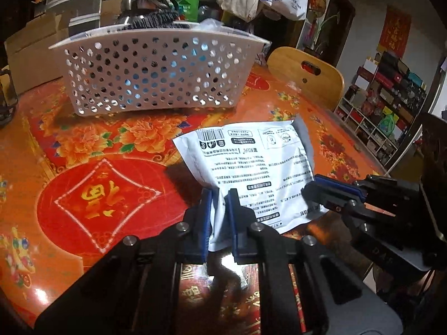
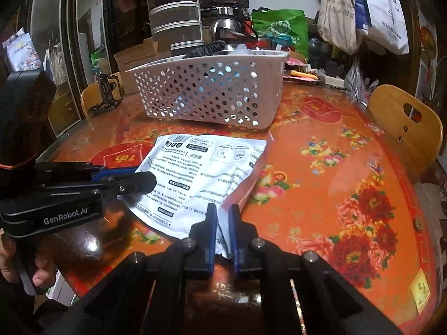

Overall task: Organize soft objects
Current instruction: 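Move the left gripper to the white printed packet and grasp it, then lift the white packet and drop it into the basket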

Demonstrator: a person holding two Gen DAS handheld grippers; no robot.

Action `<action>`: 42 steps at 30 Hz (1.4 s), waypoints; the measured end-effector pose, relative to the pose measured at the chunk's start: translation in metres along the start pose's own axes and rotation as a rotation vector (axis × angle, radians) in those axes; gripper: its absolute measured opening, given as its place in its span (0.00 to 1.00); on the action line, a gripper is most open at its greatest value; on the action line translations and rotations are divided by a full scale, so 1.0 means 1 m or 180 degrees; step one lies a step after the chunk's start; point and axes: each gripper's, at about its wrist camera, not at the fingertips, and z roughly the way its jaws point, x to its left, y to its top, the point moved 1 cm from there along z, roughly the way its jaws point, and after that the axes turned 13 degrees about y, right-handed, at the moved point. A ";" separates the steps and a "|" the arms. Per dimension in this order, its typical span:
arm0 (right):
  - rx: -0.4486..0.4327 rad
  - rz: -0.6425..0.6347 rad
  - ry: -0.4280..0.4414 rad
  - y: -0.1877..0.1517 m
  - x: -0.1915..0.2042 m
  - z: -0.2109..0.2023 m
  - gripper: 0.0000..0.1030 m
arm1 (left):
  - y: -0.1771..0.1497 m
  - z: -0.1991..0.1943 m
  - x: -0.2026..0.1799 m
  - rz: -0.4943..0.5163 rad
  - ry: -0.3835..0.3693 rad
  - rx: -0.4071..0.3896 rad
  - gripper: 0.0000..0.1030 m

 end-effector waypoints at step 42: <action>-0.0475 -0.0454 0.0016 0.241 0.023 -0.005 0.07 | 0.235 -0.091 0.077 -0.0096 0.0231 -0.0807 0.09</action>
